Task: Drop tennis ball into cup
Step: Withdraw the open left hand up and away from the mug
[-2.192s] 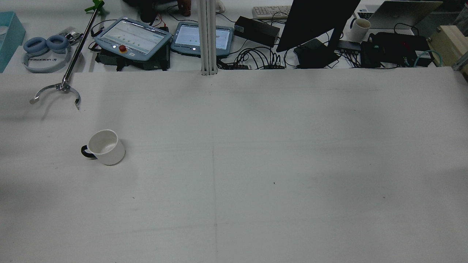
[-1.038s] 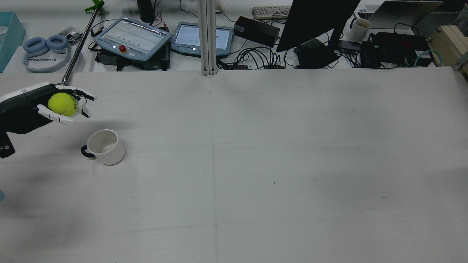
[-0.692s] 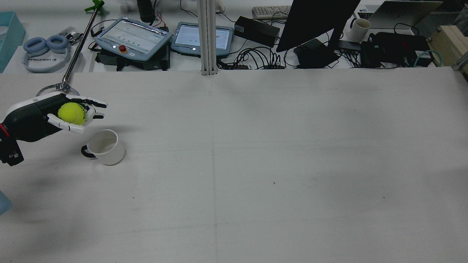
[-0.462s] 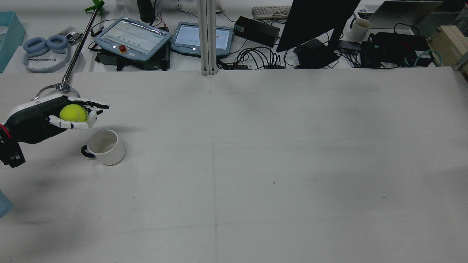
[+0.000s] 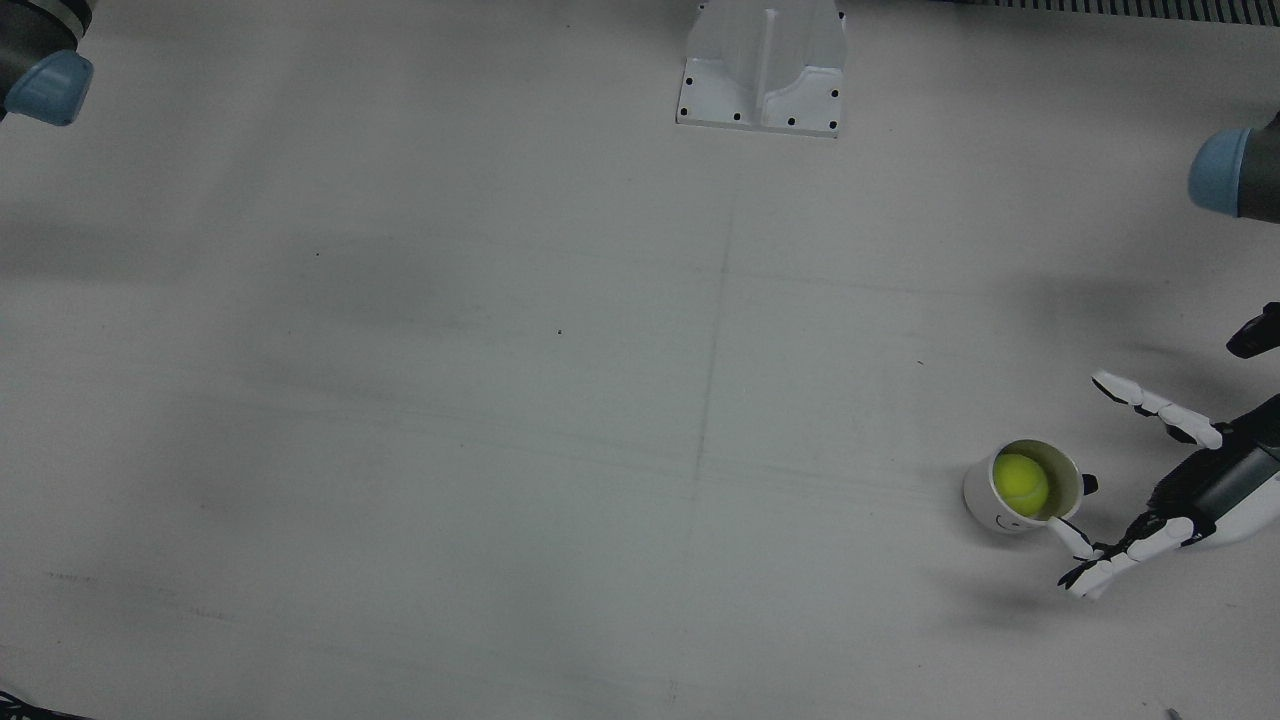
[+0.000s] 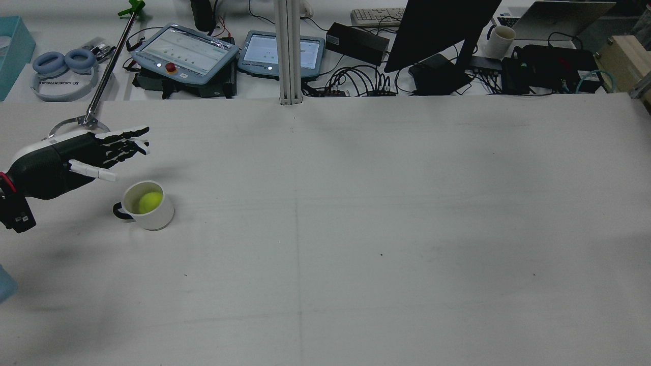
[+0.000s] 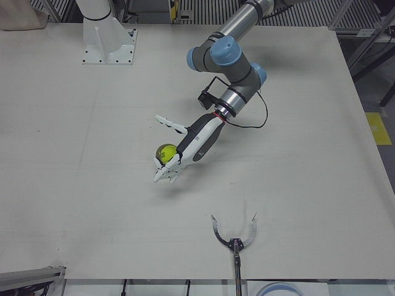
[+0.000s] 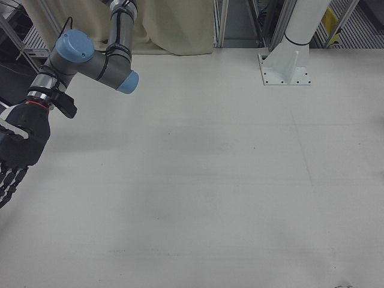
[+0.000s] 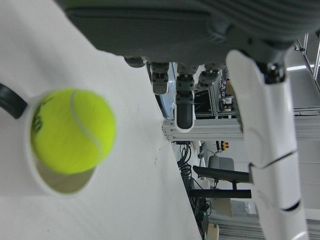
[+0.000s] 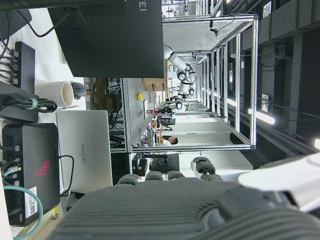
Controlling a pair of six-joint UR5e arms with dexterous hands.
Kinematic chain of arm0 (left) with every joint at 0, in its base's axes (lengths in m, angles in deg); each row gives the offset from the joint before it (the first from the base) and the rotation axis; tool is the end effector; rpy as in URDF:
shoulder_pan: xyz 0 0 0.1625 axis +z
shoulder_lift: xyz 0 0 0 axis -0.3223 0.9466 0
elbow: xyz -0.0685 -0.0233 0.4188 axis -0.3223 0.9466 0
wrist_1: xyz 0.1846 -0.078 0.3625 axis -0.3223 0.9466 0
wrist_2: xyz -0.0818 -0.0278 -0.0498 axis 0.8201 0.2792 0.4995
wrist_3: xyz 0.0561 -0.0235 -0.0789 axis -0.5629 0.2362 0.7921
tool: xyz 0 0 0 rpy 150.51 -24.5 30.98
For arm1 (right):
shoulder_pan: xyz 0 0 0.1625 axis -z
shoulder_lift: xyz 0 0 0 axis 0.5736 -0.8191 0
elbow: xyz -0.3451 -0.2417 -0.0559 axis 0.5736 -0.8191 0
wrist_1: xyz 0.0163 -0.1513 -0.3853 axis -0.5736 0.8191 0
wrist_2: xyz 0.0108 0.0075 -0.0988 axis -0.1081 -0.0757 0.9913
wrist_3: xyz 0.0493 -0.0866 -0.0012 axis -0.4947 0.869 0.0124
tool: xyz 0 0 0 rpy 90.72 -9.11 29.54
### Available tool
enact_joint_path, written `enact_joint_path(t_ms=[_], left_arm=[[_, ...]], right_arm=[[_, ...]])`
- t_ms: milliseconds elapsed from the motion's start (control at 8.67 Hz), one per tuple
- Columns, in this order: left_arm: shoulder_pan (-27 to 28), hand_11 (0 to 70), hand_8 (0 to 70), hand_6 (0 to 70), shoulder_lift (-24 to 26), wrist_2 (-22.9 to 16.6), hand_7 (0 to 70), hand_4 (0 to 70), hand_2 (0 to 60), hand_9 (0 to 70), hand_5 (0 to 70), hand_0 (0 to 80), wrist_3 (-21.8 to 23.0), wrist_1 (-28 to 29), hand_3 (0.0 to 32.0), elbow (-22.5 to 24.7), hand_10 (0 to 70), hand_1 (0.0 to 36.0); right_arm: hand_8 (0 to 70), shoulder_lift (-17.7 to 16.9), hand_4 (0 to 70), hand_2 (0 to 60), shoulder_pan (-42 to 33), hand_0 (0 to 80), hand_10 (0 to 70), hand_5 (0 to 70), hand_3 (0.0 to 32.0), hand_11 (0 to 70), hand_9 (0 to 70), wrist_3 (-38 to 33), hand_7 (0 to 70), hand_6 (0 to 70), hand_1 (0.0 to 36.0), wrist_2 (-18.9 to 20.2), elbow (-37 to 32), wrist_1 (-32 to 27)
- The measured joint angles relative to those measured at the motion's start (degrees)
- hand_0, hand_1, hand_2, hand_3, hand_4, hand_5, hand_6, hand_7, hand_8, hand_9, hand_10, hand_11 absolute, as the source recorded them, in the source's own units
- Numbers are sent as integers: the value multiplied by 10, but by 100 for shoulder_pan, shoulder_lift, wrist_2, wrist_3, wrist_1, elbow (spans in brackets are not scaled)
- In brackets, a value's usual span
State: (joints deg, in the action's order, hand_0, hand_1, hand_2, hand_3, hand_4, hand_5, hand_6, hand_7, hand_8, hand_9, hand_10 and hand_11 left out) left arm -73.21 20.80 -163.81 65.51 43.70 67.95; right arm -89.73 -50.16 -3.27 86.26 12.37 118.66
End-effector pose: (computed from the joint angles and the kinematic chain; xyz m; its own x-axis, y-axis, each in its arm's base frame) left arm 0.2311 -0.5290 0.5140 -0.7397 -0.6297 -0.2374 0.0334 0.3181 -0.9475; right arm 0.1037 -0.5433 0.6839 -0.9945 -0.0853 -0.0601 0.0716 -0.1395 -0.9876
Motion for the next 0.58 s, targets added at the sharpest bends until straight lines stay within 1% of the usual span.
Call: enact_joint_path(t_ms=[115, 231, 346, 462, 577], left_arm=[[0, 0, 0, 0, -4, -1, 180, 53, 52, 22, 11, 523, 3, 37, 0, 0, 0, 231], [-2, 0, 0, 14, -13, -2, 158, 19, 76, 17, 25, 521, 8, 76, 0, 1, 0, 233], [-12, 0, 0, 0, -19, -3, 159, 0, 88, 17, 17, 528, 21, 104, 0, 1, 0, 251], [-49, 0, 0, 3, -11, -3, 154, 0, 97, 16, 26, 542, 49, 119, 0, 18, 0, 268], [-292, 0, 0, 3, 6, -2, 137, 0, 25, 13, 28, 559, 73, 110, 0, 61, 0, 264]], right_arm=[[0, 0, 0, 0, 0, 0, 0, 0, 0, 0, 0, 0, 0, 0, 0, 0, 0, 0], [0, 0, 0, 0, 0, 0, 0, 0, 0, 0, 0, 0, 0, 0, 0, 0, 0, 0], [0, 0, 0, 0, 0, 0, 0, 0, 0, 0, 0, 0, 0, 0, 0, 0, 0, 0], [0, 0, 0, 0, 0, 0, 0, 0, 0, 0, 0, 0, 0, 0, 0, 0, 0, 0], [0, 0, 0, 0, 0, 0, 0, 0, 0, 0, 0, 0, 0, 0, 0, 0, 0, 0]])
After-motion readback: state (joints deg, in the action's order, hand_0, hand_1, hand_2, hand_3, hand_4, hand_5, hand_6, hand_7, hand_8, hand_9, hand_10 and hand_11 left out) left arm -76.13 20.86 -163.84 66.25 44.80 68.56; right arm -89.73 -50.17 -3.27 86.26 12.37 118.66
